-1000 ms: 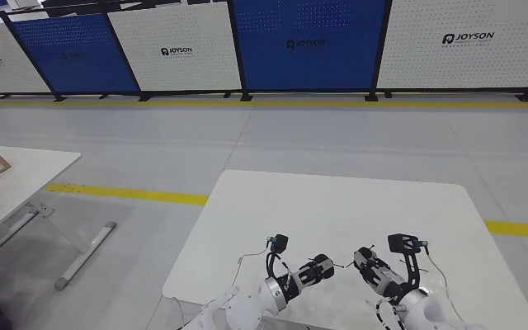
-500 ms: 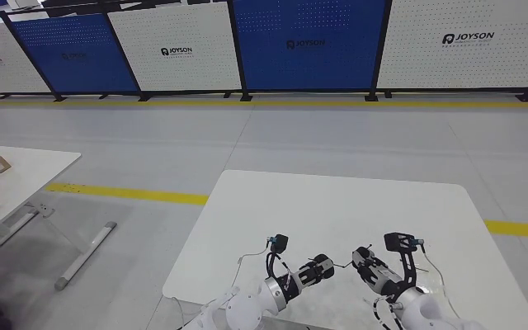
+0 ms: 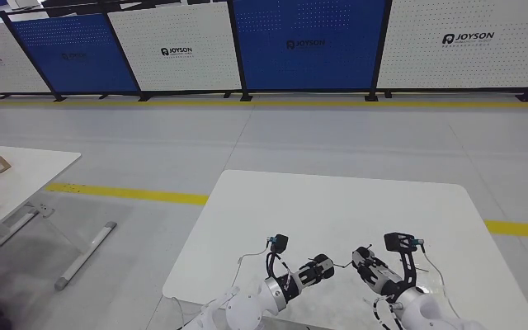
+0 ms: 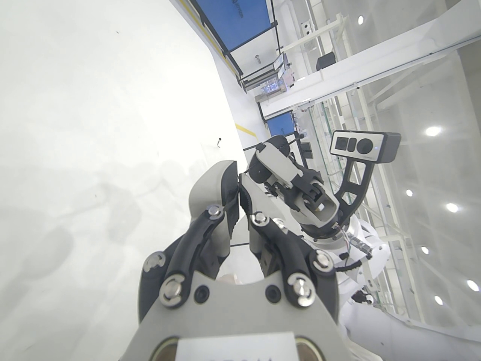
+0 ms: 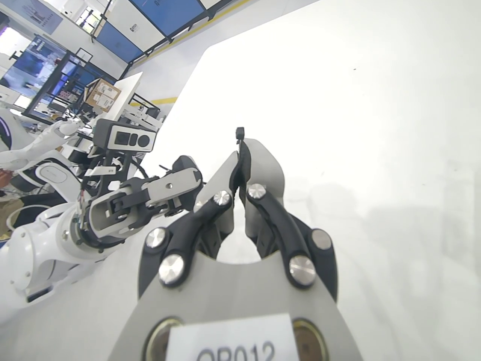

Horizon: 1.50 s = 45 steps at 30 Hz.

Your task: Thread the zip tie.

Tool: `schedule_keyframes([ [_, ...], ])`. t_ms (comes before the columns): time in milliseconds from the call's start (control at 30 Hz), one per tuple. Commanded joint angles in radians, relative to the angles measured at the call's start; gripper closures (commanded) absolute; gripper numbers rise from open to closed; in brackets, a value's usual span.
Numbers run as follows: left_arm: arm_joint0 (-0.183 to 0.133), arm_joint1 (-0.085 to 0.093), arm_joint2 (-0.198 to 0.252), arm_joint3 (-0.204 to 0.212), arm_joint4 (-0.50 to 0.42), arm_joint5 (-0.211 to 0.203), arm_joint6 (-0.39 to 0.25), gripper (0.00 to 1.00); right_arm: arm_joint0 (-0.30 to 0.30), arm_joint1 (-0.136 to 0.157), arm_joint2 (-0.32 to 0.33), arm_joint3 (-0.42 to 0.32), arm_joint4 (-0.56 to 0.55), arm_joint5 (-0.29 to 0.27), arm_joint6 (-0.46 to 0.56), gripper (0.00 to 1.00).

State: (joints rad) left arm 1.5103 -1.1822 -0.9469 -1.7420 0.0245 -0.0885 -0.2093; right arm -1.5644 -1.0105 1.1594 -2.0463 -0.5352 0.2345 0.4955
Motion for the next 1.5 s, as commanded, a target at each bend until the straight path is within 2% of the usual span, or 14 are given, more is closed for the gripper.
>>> schedule_keyframes([
  [0, 0.0, 0.0, 0.0, 0.0, 0.0, 0.0, 0.0, 1.0, 0.0, 0.0, 0.0, 0.0, 0.0, 0.0, 0.0, 1.0],
  [1033, 0.0, 0.0, 0.0, 0.0, 0.0, 0.0, 0.0, 1.0, -0.004, -0.008, 0.018, 0.01, 0.014, 0.006, -0.03, 1.0],
  [1467, 0.0, 0.0, 0.0, 0.0, 0.0, 0.0, 0.0, 1.0, -0.044, -0.012, 0.035, 0.011, 0.01, -0.062, -0.057, 1.0],
])
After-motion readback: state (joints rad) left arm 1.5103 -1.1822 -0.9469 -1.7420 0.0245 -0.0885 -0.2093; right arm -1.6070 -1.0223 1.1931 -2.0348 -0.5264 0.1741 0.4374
